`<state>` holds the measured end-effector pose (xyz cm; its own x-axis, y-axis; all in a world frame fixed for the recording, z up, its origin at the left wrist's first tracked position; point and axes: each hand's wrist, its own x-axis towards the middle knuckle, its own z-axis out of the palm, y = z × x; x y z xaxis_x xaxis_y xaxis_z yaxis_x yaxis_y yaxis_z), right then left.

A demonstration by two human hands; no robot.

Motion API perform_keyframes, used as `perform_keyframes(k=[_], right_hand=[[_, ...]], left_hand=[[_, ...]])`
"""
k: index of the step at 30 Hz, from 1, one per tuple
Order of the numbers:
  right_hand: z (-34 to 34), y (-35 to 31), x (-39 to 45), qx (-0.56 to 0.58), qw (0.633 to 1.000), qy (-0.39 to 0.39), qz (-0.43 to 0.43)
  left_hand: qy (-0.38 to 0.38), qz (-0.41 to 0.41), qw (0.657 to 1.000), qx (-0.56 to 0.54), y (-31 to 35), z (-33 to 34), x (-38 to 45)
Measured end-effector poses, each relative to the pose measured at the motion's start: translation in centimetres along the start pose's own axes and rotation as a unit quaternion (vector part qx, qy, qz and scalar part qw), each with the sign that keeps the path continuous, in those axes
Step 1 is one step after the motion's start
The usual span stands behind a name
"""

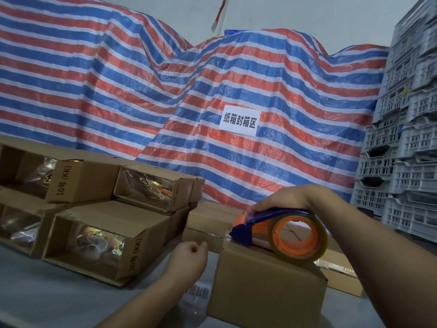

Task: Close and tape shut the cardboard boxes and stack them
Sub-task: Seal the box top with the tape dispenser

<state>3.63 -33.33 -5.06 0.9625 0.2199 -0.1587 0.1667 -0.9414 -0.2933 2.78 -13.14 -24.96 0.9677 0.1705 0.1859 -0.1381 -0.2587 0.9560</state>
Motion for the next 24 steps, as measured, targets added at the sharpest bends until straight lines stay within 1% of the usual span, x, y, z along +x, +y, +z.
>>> perform_keyframes(k=[2,3,5,8,11,15,20,24], right_hand=[[0.0,0.0,0.1,-0.007,1.0,-0.001,-0.004],[-0.1,0.0,0.1,-0.002,1.0,-0.002,-0.002],[-0.1,0.1,0.1,0.007,1.0,-0.003,-0.001],[0.0,0.3,-0.1,-0.01,1.0,0.003,-0.015],[0.1,0.1,-0.2,0.002,1.0,0.007,-0.006],[-0.1,-0.4,-0.4,-0.002,1.0,0.007,0.011],[-1.0,-0.7,-1.7,-0.043,0.998,-0.003,0.037],[-3.0,2.1,-4.1,-0.059,0.996,0.018,0.063]], left_hand=[[0.005,0.03,0.999,-0.045,1.3,-0.4,-0.2],[-0.016,0.029,0.998,-0.049,2.2,-0.4,-0.3],[-0.07,0.001,0.996,-0.046,3.9,-0.1,-0.7],[-0.13,-0.051,0.988,-0.059,4.5,0.2,-1.1],[-0.159,-0.062,0.982,-0.078,4.3,0.0,-1.0],[-0.155,-0.068,0.984,-0.06,4.3,0.1,-0.9],[-0.163,-0.06,0.983,-0.059,4.5,-0.1,-1.1],[-0.157,-0.061,0.984,-0.053,4.3,-0.2,-1.1]])
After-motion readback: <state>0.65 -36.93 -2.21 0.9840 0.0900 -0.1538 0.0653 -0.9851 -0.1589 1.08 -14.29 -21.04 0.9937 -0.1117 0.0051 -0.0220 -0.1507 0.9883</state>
